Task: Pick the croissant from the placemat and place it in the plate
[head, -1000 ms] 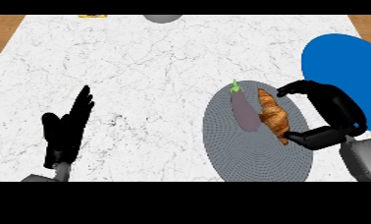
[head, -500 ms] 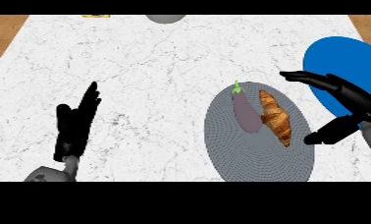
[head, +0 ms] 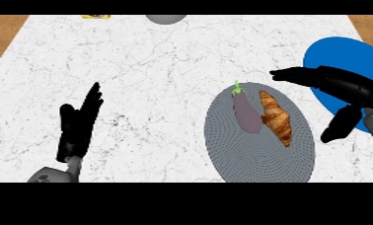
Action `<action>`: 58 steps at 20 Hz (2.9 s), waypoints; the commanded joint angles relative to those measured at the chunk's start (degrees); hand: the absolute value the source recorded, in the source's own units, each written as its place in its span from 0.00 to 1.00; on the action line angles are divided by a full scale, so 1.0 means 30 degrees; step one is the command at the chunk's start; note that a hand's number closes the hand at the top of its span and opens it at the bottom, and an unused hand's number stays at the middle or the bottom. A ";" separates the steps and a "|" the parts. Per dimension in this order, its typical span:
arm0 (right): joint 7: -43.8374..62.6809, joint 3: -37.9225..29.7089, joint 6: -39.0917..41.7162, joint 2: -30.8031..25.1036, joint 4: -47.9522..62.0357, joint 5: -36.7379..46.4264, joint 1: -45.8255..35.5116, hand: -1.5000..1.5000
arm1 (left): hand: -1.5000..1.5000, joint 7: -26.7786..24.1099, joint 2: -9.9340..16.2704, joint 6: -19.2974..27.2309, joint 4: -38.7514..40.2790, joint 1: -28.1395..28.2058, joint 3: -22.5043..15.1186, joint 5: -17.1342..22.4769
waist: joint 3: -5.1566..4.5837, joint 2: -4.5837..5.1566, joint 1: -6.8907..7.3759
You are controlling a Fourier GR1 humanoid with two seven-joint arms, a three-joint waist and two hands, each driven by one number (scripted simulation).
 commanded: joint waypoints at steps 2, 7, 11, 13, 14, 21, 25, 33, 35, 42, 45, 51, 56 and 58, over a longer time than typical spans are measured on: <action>0.1466 0.0969 0.1163 0.0780 -0.0205 0.2003 -0.0293 0.00 | 0.50 -0.0202 0.0142 -0.0488 -0.0556 0.0865 0.0360 -0.0243 | 0.0009 -0.0016 -0.0027; 0.0800 0.0279 0.1686 0.1495 0.0560 0.3860 -0.0141 0.00 | 0.50 0.0443 -0.0529 -0.0815 0.0152 -0.0289 0.1294 -0.0740 | 0.0013 -0.0003 -0.0136; 0.1321 0.0104 0.1748 0.2530 0.0629 0.4928 -0.0055 0.00 | 0.50 0.0956 -0.0566 -0.0967 -0.1708 0.0975 0.1190 -0.1223 | 0.0013 -0.0020 -0.0116; 0.1033 -0.0127 0.2501 0.3050 0.1771 0.5304 -0.1364 0.00 | 0.50 0.0666 -0.1421 -0.0898 0.0530 -0.0608 0.1593 -0.1535 | 0.0011 0.0019 -0.0102; 0.0786 -0.0173 0.1960 0.2762 0.0896 0.5610 0.0184 0.00 | 0.50 0.0353 -0.1391 -0.0845 -0.0769 0.0860 0.1136 -0.1971 | 0.0013 -0.0009 -0.0125; 0.0446 -0.0380 0.1984 0.4297 0.2057 0.6993 -0.0265 0.00 | 0.50 0.0151 -0.1092 -0.2402 -0.0122 0.0613 0.2790 -0.1556 | 0.0010 -0.0001 -0.0101; -0.1052 -0.1124 0.2541 0.3996 0.4498 0.7413 -0.2297 0.00 | 0.50 0.0722 -0.2059 -0.1774 0.0939 -0.1087 0.2740 -0.2490 | 0.0012 0.0041 -0.0064; -0.1087 -0.1043 0.0621 0.5511 0.4230 0.9391 -0.0183 1.00 | 0.50 -0.0082 -0.2569 -0.2554 0.1408 -0.0277 0.3397 -0.3142 | 0.0010 0.0006 -0.0178; -0.1710 -0.0779 0.0132 0.5443 0.3753 0.9953 -0.0375 1.00 | 0.50 0.0760 -0.2562 -0.2436 -0.0186 0.0688 0.3213 -0.3187 | 0.0013 -0.0011 -0.0132; -0.4115 -0.2009 -0.2408 0.5995 0.7595 1.1195 -0.2354 1.00 | 0.50 0.0649 -0.2865 -0.3202 0.0209 0.0217 0.3354 -0.3737 | 0.0018 0.0034 -0.0031; -0.0428 -0.3149 -0.3323 0.6906 0.6403 1.0681 -0.1360 1.00 | 0.50 0.1786 -0.2598 -0.3026 -0.1612 0.0904 0.3450 -0.3443 | 0.0023 -0.0026 -0.0047; 0.9384 -0.7845 -0.5922 0.8217 0.7544 0.9612 -0.2035 1.00 | 0.50 0.1052 -0.2501 -0.3016 -0.0884 0.0940 0.3589 -0.3515 | -0.0008 -0.0156 -0.0382; 1.2711 -0.8213 -0.8598 0.8317 0.4354 1.0716 -0.2539 1.00 | 0.50 0.0755 -0.3219 -0.2466 -0.1005 0.1666 0.2832 -0.4216 | -0.0011 -0.0194 -0.0453; 1.3658 -0.8055 -0.8967 0.8825 0.2766 1.0922 -0.2008 1.00 | 0.50 -0.0100 -0.2967 -0.3088 0.0222 0.1220 0.3685 -0.3615 | -0.0013 -0.0112 -0.0472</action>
